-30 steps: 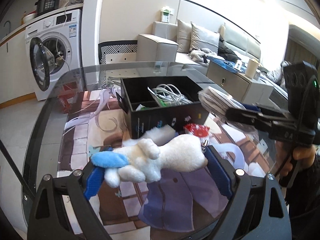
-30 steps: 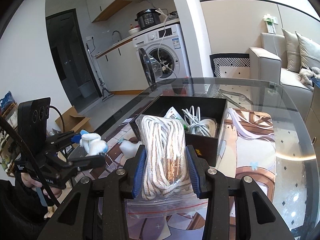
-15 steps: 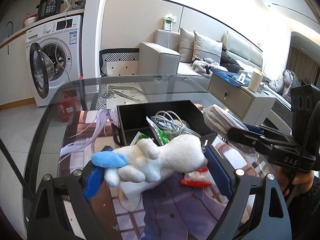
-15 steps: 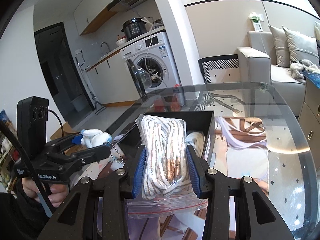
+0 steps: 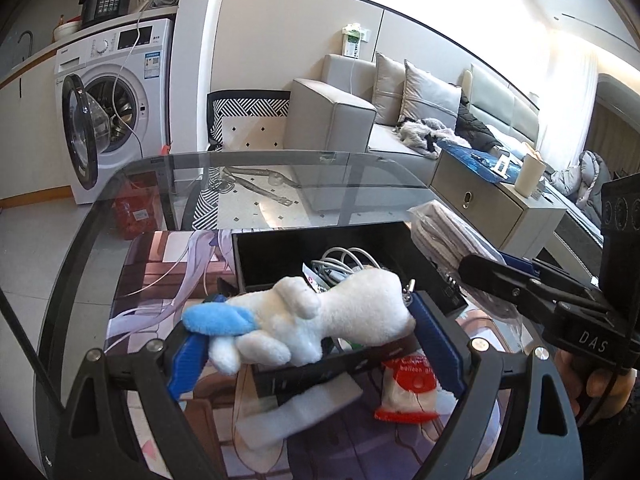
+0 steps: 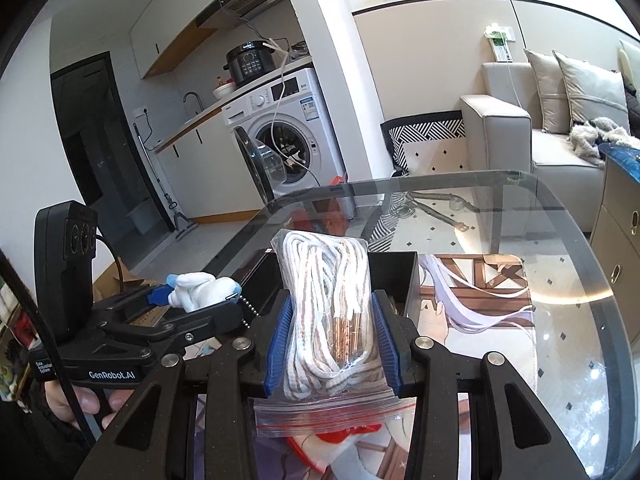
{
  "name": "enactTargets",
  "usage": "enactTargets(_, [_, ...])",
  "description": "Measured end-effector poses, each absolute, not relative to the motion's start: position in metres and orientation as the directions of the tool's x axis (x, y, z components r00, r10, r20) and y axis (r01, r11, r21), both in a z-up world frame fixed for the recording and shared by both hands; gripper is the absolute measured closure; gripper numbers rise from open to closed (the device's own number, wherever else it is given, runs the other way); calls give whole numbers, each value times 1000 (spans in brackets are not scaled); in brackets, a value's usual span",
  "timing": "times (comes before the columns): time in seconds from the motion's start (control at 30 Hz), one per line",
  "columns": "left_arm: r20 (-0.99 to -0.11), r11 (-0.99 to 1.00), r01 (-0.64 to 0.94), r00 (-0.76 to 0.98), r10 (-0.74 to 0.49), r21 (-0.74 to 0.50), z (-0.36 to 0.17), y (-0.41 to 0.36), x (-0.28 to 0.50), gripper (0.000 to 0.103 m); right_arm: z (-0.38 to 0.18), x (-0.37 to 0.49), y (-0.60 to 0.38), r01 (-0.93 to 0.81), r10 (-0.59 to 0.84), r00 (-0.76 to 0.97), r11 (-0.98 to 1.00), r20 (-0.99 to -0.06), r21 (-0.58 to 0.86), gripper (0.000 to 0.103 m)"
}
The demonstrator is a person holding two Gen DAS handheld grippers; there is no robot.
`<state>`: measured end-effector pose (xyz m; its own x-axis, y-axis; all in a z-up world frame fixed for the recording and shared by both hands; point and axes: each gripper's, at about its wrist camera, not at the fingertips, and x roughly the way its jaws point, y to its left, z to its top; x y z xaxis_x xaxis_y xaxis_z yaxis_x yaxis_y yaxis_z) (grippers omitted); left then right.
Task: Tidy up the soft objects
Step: 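Lower the plush toy and rope bag into the box with both tools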
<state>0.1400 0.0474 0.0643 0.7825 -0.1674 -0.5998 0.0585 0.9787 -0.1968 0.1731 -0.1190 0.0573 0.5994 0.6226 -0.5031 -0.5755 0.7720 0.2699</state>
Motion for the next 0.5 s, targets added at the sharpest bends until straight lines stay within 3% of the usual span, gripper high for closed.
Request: enactTargets(0.5, [-623,983,82,764,-168,-165,51,37,162,12,42,212,-106,-566,620,568,772,-542,290,63])
